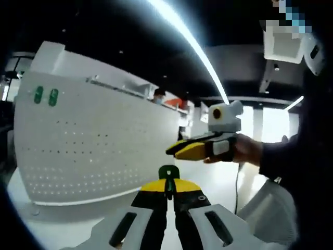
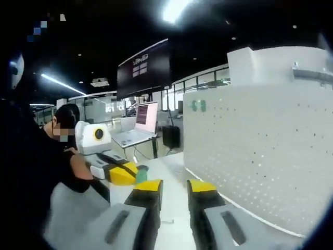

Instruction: Insert the hook assembly into the mounting plate slot until the hook locks in place.

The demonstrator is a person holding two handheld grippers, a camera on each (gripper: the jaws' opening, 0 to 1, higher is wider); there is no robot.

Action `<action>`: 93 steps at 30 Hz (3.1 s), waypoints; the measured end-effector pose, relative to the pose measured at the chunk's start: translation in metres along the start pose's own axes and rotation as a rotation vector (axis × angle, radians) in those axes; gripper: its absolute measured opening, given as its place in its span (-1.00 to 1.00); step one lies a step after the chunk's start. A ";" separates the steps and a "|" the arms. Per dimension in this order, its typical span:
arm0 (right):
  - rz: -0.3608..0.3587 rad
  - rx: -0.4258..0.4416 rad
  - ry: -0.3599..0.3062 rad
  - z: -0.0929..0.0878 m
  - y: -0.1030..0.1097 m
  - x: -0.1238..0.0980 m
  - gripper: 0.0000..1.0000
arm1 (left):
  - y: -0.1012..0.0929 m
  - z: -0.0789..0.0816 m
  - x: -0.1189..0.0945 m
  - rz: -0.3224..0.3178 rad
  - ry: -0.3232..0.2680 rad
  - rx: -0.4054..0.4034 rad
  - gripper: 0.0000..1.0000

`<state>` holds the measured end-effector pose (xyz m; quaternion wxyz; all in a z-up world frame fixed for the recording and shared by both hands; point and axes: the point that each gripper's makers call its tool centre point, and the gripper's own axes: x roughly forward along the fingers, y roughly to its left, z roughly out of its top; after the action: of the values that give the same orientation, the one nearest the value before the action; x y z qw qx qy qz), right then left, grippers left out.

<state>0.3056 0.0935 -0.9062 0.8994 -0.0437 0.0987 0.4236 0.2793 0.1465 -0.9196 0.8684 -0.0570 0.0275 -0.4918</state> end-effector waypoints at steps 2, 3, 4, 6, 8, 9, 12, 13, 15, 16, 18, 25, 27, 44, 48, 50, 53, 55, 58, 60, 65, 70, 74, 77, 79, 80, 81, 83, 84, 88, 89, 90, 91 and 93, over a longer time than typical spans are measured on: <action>-0.024 -0.010 0.020 -0.006 -0.003 0.002 -0.61 | 0.005 0.000 -0.001 0.027 0.004 0.014 -0.95; -0.033 -0.014 0.022 -0.008 -0.005 0.003 -0.60 | 0.006 0.000 -0.002 0.034 0.005 0.017 -0.95; -0.042 -0.014 0.023 -0.009 -0.006 0.003 -0.57 | 0.007 0.000 -0.002 0.043 0.005 0.022 -0.95; -0.073 -0.016 0.022 -0.011 -0.011 0.002 -0.55 | 0.012 0.000 -0.003 0.071 0.010 0.038 -0.95; -0.123 -0.028 0.005 -0.010 -0.018 0.000 -0.54 | 0.016 -0.001 -0.004 0.094 0.018 0.051 -0.95; -0.134 -0.021 -0.010 -0.009 -0.019 -0.001 -0.53 | 0.017 -0.001 -0.005 0.099 0.020 0.056 -0.95; -0.174 -0.010 -0.034 -0.009 -0.025 -0.003 -0.47 | 0.019 -0.003 -0.005 0.111 0.029 0.063 -0.95; -0.179 -0.005 -0.040 -0.010 -0.025 -0.003 -0.43 | 0.020 -0.003 -0.004 0.113 0.033 0.066 -0.95; -0.187 0.009 -0.043 -0.016 -0.025 -0.003 -0.42 | 0.019 -0.004 -0.004 0.117 0.042 0.076 -0.95; -0.193 0.015 -0.042 -0.018 -0.025 -0.003 -0.42 | 0.019 -0.005 -0.004 0.118 0.044 0.079 -0.95; -0.237 0.001 -0.043 -0.024 -0.030 -0.008 -0.42 | 0.020 -0.005 -0.004 0.120 0.046 0.080 -0.95; -0.338 0.024 -0.056 -0.042 -0.045 -0.024 -0.43 | 0.027 -0.007 -0.005 0.150 0.051 0.077 -0.95; -0.358 -0.016 -0.097 -0.032 -0.050 -0.026 -0.42 | 0.028 -0.006 -0.005 0.158 0.050 0.087 -0.95; -0.352 -0.005 -0.112 -0.029 -0.051 -0.030 -0.41 | 0.091 0.078 0.007 0.360 -0.044 0.196 -0.95; -0.353 -0.004 -0.122 -0.027 -0.052 -0.032 -0.40 | 0.118 0.102 0.013 0.426 -0.072 0.216 -0.95; -0.353 -0.004 -0.123 -0.026 -0.053 -0.032 -0.40 | 0.129 0.109 0.018 0.444 -0.079 0.210 -0.95; -0.350 -0.004 -0.126 -0.025 -0.052 -0.032 -0.40 | 0.142 0.119 0.026 0.468 -0.086 0.218 -0.95; -0.350 -0.007 -0.128 -0.025 -0.052 -0.033 -0.40 | 0.150 0.124 0.032 0.482 -0.090 0.225 -0.95; -0.348 -0.007 -0.129 -0.025 -0.053 -0.033 -0.40 | 0.162 0.131 0.038 0.509 -0.091 0.244 -0.95; -0.349 -0.004 -0.121 -0.027 -0.054 -0.033 -0.40 | 0.169 0.134 0.043 0.522 -0.092 0.245 -0.95; -0.356 0.015 -0.116 -0.031 -0.059 -0.036 -0.40 | 0.187 0.145 0.055 0.562 -0.102 0.285 -0.95; -0.350 0.022 -0.109 -0.032 -0.057 -0.034 -0.41 | 0.201 0.150 0.063 0.592 -0.096 0.282 -0.95; -0.344 0.022 -0.106 -0.032 -0.056 -0.032 -0.41 | 0.206 0.150 0.069 0.603 -0.100 0.260 -0.95; -0.342 0.026 -0.106 -0.033 -0.056 -0.032 -0.41 | 0.212 0.148 0.071 0.618 -0.104 0.246 -0.95; -0.339 0.030 -0.102 -0.034 -0.056 -0.032 -0.41 | 0.214 0.145 0.075 0.617 -0.103 0.240 -0.95; -0.339 0.030 -0.101 -0.034 -0.056 -0.032 -0.41 | 0.215 0.144 0.075 0.618 -0.102 0.242 -0.95; -0.338 0.028 -0.099 -0.034 -0.056 -0.032 -0.41 | 0.215 0.144 0.076 0.617 -0.103 0.242 -0.95; -0.336 0.029 -0.098 -0.035 -0.056 -0.031 -0.41 | 0.216 0.144 0.077 0.620 -0.105 0.242 -0.95; -0.336 0.030 -0.097 -0.035 -0.056 -0.031 -0.41 | 0.216 0.144 0.077 0.623 -0.105 0.247 -0.95; -0.336 0.030 -0.093 -0.036 -0.056 -0.030 -0.41 | 0.221 0.145 0.077 0.641 -0.109 0.255 -0.95; -0.336 0.031 -0.092 -0.036 -0.056 -0.030 -0.41 | 0.222 0.145 0.077 0.645 -0.111 0.254 -0.95; -0.336 0.031 -0.091 -0.036 -0.056 -0.030 -0.41 | 0.223 0.146 0.077 0.650 -0.117 0.249 -0.95; -0.336 0.032 -0.091 -0.036 -0.056 -0.030 -0.41 | 0.224 0.146 0.077 0.650 -0.117 0.248 -0.96; -0.335 0.033 -0.090 -0.037 -0.056 -0.030 -0.41 | 0.223 0.146 0.078 0.655 -0.115 0.262 -0.96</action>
<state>0.3249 0.0288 -0.9357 0.9615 -0.0256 0.0565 0.2676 0.5246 0.2042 -0.8027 0.9800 0.0391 -0.0678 -0.1828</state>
